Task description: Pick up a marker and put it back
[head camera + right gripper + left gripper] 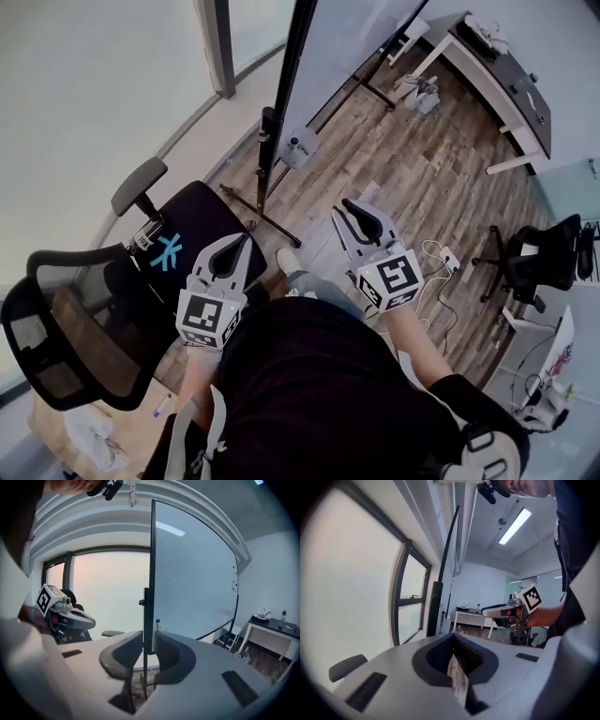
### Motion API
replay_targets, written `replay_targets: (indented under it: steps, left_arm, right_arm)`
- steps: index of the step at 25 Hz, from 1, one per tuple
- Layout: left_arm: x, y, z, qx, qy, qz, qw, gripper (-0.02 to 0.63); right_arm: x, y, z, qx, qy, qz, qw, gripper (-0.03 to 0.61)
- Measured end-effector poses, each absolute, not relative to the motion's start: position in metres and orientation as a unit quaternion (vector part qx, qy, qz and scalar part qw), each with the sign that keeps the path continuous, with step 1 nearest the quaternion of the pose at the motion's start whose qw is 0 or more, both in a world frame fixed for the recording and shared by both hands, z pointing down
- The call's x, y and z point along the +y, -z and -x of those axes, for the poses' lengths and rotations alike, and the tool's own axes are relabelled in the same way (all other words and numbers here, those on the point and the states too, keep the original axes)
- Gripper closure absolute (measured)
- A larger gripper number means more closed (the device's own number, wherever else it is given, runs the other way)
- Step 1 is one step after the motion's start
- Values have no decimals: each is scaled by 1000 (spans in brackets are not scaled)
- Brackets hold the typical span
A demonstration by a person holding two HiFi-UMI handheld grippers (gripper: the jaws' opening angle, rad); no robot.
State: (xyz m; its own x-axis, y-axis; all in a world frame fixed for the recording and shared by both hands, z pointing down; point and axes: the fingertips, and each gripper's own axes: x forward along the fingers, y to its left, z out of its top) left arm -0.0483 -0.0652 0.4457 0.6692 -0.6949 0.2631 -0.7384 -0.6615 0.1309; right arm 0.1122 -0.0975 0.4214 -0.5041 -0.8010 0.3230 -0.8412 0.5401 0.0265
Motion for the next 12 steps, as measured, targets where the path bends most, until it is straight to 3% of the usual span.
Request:
replay_targets:
  steps: [12]
  left_arm:
    - [-53,-446,35,-354,-99,-924,108,604]
  right_arm:
    - [-46,-431,-103,-858,-87,-486,145,497]
